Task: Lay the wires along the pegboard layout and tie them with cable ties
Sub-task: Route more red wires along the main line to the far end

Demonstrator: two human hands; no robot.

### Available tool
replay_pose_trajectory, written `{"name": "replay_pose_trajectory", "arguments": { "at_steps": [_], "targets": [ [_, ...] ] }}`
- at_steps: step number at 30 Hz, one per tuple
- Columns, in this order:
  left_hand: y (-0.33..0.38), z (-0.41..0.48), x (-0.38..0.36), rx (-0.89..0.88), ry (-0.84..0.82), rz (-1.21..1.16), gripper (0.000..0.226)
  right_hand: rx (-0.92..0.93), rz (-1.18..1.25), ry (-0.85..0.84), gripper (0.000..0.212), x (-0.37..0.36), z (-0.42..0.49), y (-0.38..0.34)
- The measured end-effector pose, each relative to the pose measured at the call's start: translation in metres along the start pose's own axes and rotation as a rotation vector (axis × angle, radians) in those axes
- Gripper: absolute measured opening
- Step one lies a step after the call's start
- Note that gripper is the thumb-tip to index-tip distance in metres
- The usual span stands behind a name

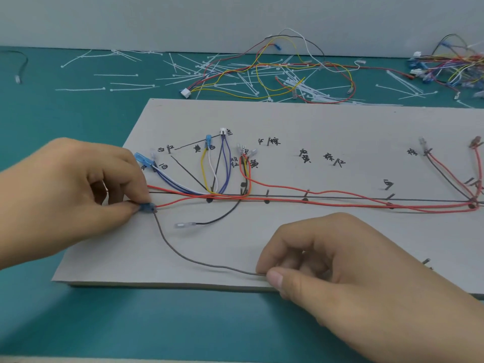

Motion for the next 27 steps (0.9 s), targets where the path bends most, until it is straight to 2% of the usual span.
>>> {"name": "replay_pose_trajectory", "arguments": {
  "at_steps": [10, 13, 18, 22, 25, 27],
  "targets": [
    [0.03, 0.004, -0.002, -0.013, 0.018, -0.024, 0.019, -0.038, -0.026, 0.07, 0.016, 0.013, -0.006, 0.008],
    [0.045, 0.003, 0.0, 0.003, 0.049, -0.008, 0.027, -0.06, -0.044, 0.121, 0.013, 0.021, -0.009, 0.012],
    [0.099, 0.018, 0.01, -0.1, 0.071, 0.015, 0.035, -0.108, -0.097, 0.14, 0.011, 0.027, -0.012, 0.016],
    [0.154, 0.035, 0.005, -0.178, 0.157, -0.028, 0.027, -0.141, -0.167, 0.192, 0.014, 0.026, -0.01, 0.019],
    [0.192, 0.045, -0.014, -0.213, 0.089, -0.08, 0.012, -0.163, -0.25, 0.268, 0.026, 0.029, -0.011, 0.022],
    [0.207, 0.05, -0.026, -0.164, -0.027, -0.088, 0.013, -0.154, -0.26, 0.29, 0.027, 0.032, -0.013, 0.025]
  ]
}}
Point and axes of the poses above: each hand's wrist, its own z-axis towards the middle knuckle, its own x-axis out of the back of the hand, y = z × x, the point moved 2 cm from there along z, towards the middle knuckle, and after that the axes turned 1 degree about x, right-handed, at the moved point
